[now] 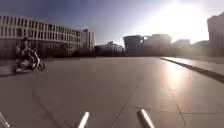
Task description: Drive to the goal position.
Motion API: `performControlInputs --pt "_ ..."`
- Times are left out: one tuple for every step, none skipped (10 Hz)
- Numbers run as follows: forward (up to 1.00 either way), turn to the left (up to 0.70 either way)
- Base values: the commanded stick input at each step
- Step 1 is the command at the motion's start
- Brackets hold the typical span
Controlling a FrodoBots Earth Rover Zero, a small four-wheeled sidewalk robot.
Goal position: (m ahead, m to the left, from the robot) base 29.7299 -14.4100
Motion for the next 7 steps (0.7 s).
performControlInputs --pt "1.00 0.00" --pt "1.00 0.00" --pt "1.00 0.00" --pt "1.00 -0.04" --pt "1.00 -0.27" --pt "1.00 -0.27" --pt "1.00 -0.27"
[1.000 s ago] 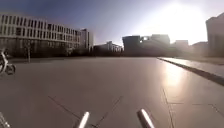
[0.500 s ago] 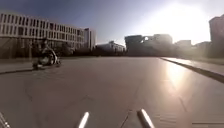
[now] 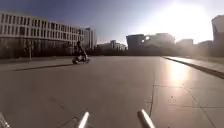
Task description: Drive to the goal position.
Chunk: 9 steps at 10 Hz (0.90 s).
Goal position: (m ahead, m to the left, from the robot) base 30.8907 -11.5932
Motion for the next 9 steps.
performControlInputs --pt "1.00 -0.27" --pt "1.00 -0.27" --pt "1.00 -0.27" --pt "1.00 -0.27" --pt "1.00 -0.27" --pt "1.00 -0.27" --pt "1.00 -0.27" --pt "1.00 -0.27" --pt "1.00 -0.27"
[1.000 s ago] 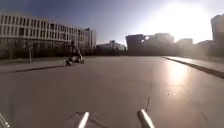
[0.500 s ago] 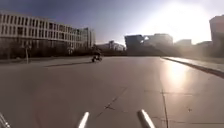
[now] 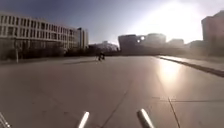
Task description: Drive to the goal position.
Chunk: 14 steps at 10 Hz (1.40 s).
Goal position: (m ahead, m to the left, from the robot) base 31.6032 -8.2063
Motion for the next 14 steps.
performControlInputs --pt "1.00 -0.27" --pt "1.00 -0.27" --pt "1.00 -0.27" --pt "1.00 -0.27" --pt "1.00 -0.27" --pt "1.00 -0.27" --pt "1.00 -0.27" --pt "1.00 -0.27" --pt "1.00 -0.27" --pt "1.00 -0.27" --pt "1.00 -0.27" --pt "1.00 -0.27" --pt "1.00 -0.27" --pt "1.00 -0.27"
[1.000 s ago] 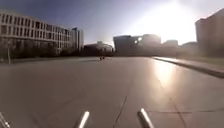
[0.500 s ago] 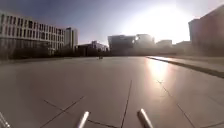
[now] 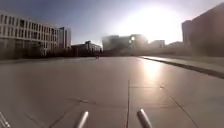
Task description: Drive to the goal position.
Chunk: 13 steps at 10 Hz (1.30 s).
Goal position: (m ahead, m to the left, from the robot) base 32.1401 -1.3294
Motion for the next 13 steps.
performControlInputs --pt "1.00 -0.27" --pt "1.00 -0.27" --pt "1.00 -0.27" --pt "1.00 -0.27" --pt "1.00 -0.05" --pt "1.00 0.00" --pt "1.00 0.00" --pt "1.00 0.00" --pt "1.00 0.00" --pt "1.00 0.00" --pt "1.00 0.00" --pt "1.00 0.00" --pt "1.00 0.00"
